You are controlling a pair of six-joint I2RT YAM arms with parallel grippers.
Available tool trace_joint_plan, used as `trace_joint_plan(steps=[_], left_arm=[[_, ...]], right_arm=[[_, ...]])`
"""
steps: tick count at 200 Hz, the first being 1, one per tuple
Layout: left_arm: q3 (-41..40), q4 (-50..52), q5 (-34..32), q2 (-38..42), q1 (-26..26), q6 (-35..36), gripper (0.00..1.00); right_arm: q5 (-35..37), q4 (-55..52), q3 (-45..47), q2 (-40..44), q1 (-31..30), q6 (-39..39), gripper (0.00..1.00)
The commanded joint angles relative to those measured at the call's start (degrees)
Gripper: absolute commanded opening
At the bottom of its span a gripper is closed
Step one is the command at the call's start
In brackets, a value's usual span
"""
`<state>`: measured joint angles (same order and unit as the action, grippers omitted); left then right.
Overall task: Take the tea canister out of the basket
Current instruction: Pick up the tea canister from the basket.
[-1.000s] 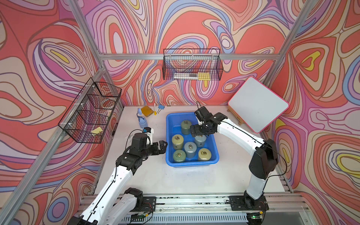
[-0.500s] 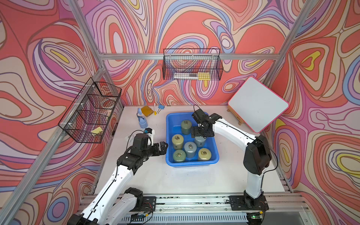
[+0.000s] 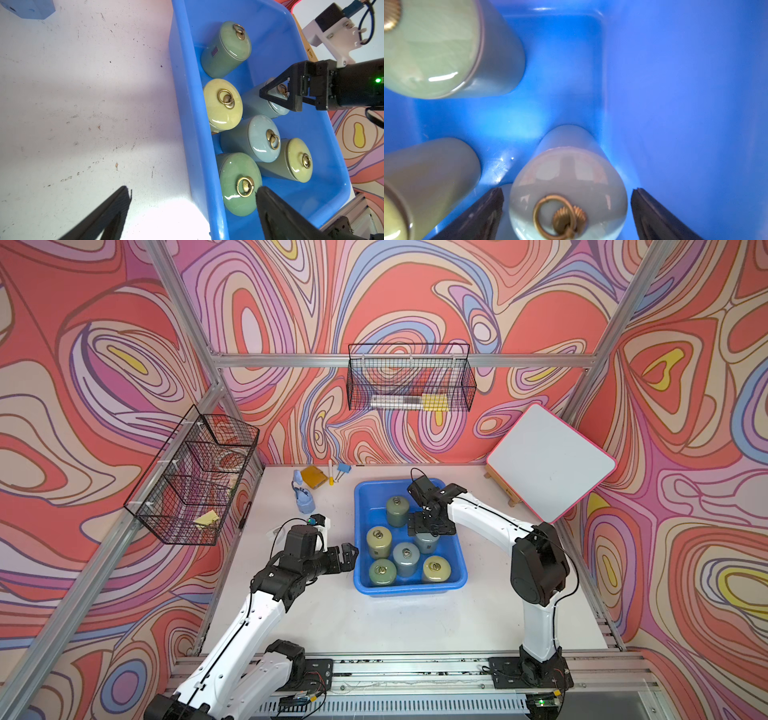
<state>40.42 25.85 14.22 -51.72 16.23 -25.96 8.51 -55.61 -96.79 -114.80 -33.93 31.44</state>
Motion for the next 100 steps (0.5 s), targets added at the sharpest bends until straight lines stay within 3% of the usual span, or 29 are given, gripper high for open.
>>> trace_joint_plan(steps=[1, 100], left_arm=[[-0.26, 1.23, 0.24, -0.48, 0.48, 0.66, 0.99], [-0.26, 0.65, 0.68, -1.69, 0.48, 0.71, 0.99]], right_arm=[[-0.19, 0.67, -0.06, -1.49, 0.79, 0.82, 0.98], [-0.96, 0.43, -0.83, -4.30, 0.97, 0.11, 0.91]])
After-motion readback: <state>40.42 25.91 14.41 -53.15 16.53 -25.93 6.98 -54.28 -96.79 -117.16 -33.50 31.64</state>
